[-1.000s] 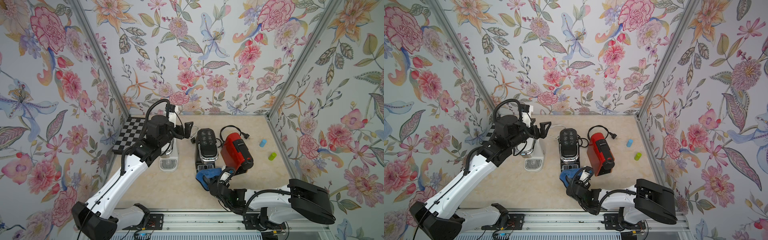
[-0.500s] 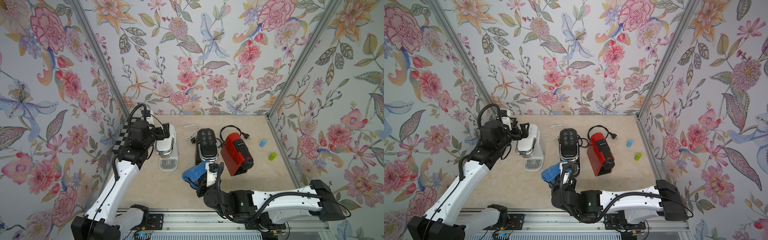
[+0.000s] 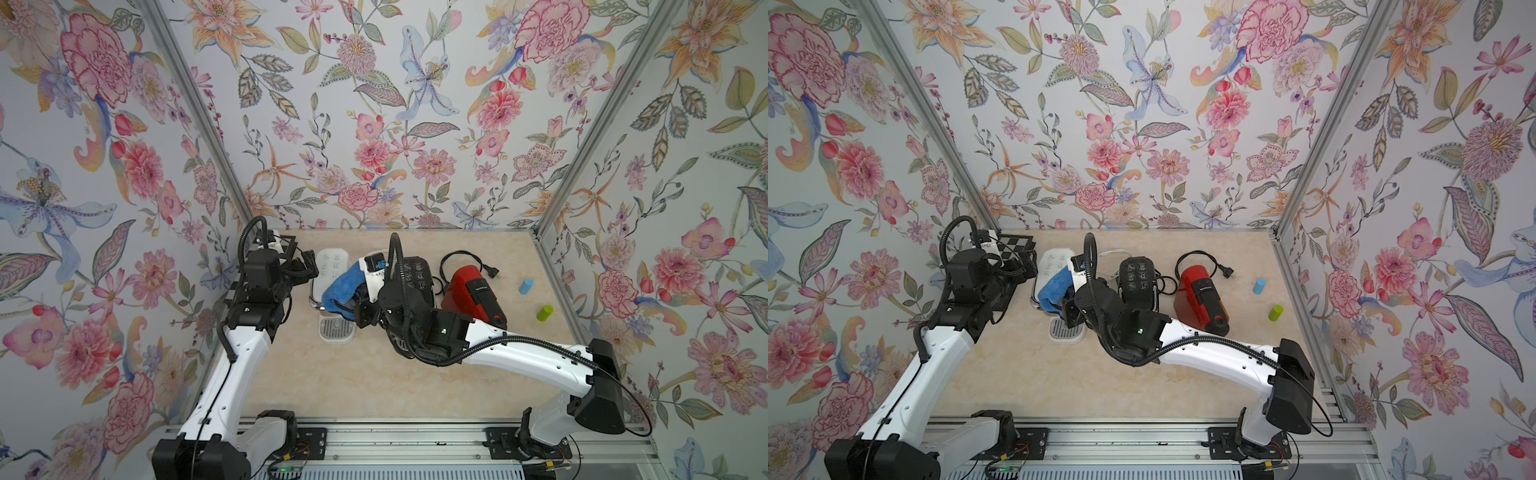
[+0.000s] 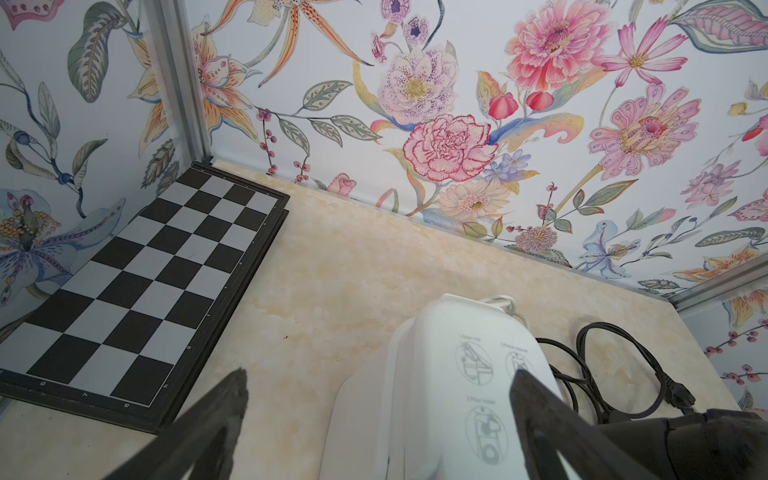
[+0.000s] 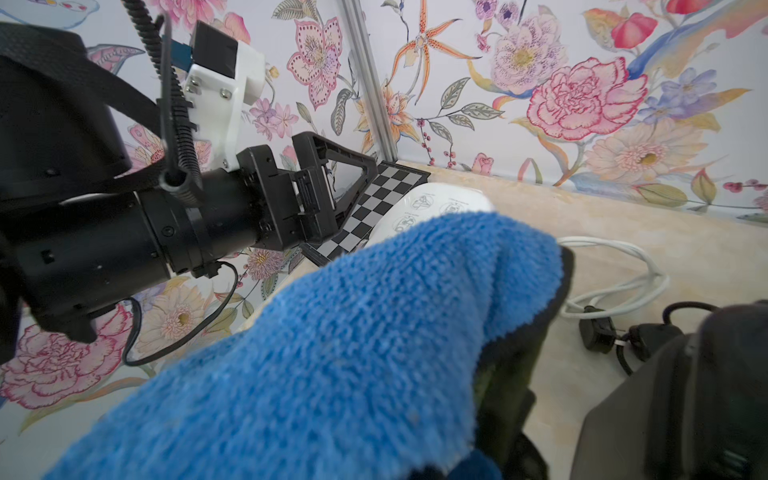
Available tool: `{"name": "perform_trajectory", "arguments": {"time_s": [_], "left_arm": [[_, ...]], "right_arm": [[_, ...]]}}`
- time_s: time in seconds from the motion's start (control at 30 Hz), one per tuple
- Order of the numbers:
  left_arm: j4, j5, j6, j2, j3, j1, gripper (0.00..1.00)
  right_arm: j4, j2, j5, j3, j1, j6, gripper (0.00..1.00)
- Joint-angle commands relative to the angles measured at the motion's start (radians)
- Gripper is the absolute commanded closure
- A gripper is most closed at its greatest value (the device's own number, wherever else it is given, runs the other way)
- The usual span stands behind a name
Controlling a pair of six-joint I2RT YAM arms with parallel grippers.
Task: Wipe the surface of a coffee machine
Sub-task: Wipe the dirt from the surface of the coffee machine.
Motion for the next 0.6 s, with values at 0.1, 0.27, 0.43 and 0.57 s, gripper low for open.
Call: {"name": "perform_trajectory", "arguments": {"time_s": [0.1, 0.27, 0.43, 0.57], "left_arm": [[0.072, 0.002, -0.055, -0.017, -0.064, 0.038, 0.01], [0.093, 0.013, -0.068, -0.031, -0.091, 0.06, 0.01], [0.1, 0.036, -0.071, -0.028, -0.102, 0.061, 0.01], [0.104, 0.036, -0.068, -0.032, -0.111, 0.061, 0.01]], "right_arm": [[-0.01, 0.13, -0.167, 0.115, -0.056, -0.009, 1.0], [-0.01, 0.22, -0.175, 0.163, -0.089, -0.009, 1.0], [-0.007, 0.289, -0.162, 0.226, -0.115, -0.026, 1.0], [-0.007, 0.347, -0.169, 0.284, -0.151, -0.032, 1.0]]}}
